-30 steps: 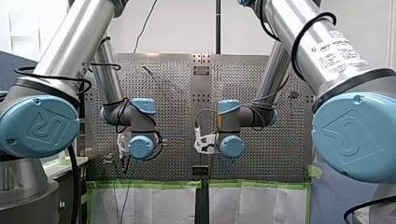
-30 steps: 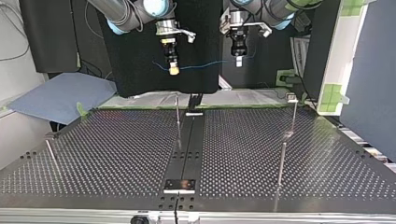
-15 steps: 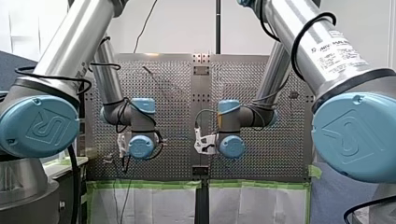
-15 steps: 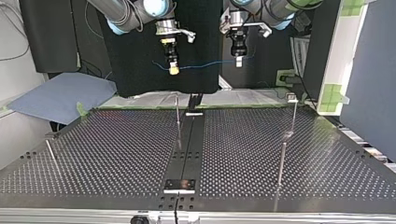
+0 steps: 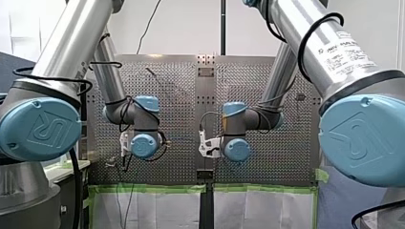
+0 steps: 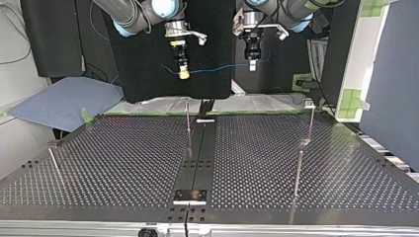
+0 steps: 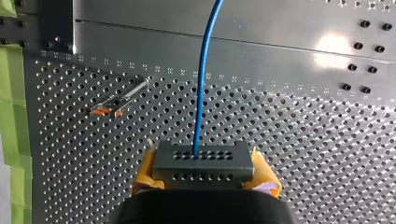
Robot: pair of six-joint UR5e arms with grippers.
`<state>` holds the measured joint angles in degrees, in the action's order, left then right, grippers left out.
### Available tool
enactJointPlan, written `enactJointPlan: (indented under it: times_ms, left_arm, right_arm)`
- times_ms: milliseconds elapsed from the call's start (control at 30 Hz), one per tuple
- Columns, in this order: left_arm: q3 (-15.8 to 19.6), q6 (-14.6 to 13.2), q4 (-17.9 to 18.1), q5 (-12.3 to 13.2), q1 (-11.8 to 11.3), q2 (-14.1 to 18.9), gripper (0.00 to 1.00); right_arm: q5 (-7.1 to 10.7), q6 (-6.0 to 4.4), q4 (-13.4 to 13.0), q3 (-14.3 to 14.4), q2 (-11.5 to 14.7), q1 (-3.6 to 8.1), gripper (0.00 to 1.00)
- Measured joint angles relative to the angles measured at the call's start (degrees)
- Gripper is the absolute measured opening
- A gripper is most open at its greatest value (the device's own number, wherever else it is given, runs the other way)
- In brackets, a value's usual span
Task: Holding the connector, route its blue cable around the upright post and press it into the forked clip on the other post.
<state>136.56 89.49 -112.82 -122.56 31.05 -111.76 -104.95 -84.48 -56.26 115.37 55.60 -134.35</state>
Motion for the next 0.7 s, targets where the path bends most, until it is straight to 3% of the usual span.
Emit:
enactJointPlan:
  times_ms: [333, 500, 700]
  left_arm:
    - [0.0, 0.0, 0.0, 0.0, 0.0, 0.0, 0.01]
    - [-0.3, 0.8, 0.1, -0.2, 0.1, -0.7, 0.01]
    - [-0.5, 2.0, -2.2, -0.4, -0.2, 2.0, 0.01]
  right_arm:
    - [-0.05, 0.05, 0.0, 0.0, -0.1, 0.02, 0.00]
    - [-0.83, 0.85, -0.4, -1.5, -0.6, -0.02, 0.00]
    - [-0.73, -1.28, 2.0, -2.5, 1.7, -0.34, 0.00]
